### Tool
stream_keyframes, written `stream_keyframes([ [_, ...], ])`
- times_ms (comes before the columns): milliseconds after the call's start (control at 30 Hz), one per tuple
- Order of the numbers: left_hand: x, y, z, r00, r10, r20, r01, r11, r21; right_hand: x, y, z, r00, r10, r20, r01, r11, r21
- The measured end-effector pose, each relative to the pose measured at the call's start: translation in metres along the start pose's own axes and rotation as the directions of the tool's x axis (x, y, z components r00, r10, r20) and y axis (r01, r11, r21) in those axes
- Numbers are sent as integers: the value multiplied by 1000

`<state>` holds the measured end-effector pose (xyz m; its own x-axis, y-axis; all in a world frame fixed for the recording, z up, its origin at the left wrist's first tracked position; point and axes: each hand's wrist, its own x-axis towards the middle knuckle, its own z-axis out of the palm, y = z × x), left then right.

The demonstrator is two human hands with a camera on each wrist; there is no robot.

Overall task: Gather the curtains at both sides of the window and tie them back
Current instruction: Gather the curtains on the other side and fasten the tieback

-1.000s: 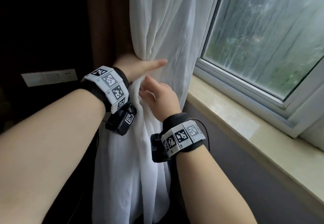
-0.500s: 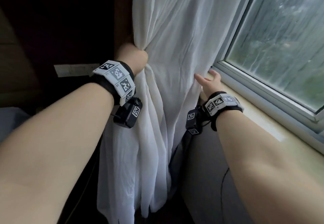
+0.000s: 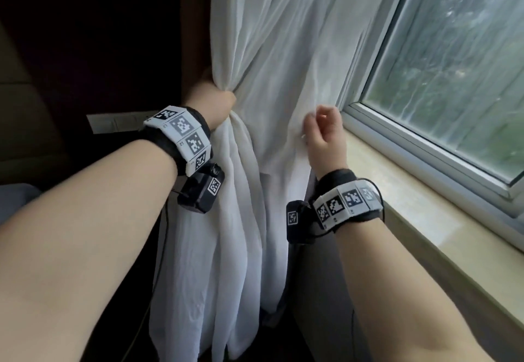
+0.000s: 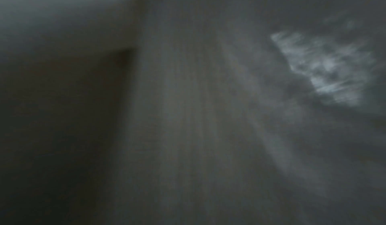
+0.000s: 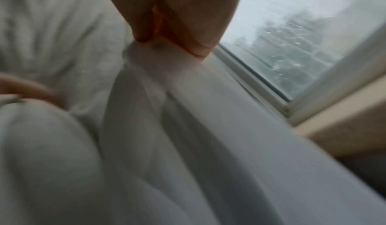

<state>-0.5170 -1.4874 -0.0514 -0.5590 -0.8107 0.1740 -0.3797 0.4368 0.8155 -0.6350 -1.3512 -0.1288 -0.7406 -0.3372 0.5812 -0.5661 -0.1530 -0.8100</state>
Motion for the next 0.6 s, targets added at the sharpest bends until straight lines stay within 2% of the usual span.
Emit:
stream_keyframes([
  [67, 2, 1, -2, 999, -17, 33, 17, 1000, -15, -7, -9, 11, 988, -81, 129, 96, 989, -112],
  [167, 3, -3, -3, 991, -21, 132, 40, 989, -144, -22, -14, 34, 913, -223, 343, 321, 910, -263],
  [233, -3, -1, -2, 984, -2, 176, 56, 951, -305, -32, -18, 51, 887, -202, 416, 342, 892, -296],
  [367, -15, 6, -1, 978, -14, 206, 102, 900, -423, -37, -24, 70, 863, -185, 471, 295, 940, -172],
  [433, -13, 9, -5, 974, -14, 227, 91, 940, -330, -35, -26, 68, 839, -187, 510, 301, 942, -151],
  [500, -12, 12, -10, 988, -44, 149, 62, 992, -113, -31, -21, 59, 818, -216, 534, 350, 923, -162],
  [533, -11, 13, -11, 993, -48, 104, 51, 998, -28, -28, -18, 51, 833, -218, 509, 356, 915, -189],
  [567, -11, 13, -12, 996, -42, 82, 42, 999, 7, -23, -13, 42, 880, -216, 424, 331, 918, -219],
  [600, -9, 12, -12, 998, -39, 58, 38, 999, 15, -17, -8, 33, 939, -215, 270, 281, 930, -236],
])
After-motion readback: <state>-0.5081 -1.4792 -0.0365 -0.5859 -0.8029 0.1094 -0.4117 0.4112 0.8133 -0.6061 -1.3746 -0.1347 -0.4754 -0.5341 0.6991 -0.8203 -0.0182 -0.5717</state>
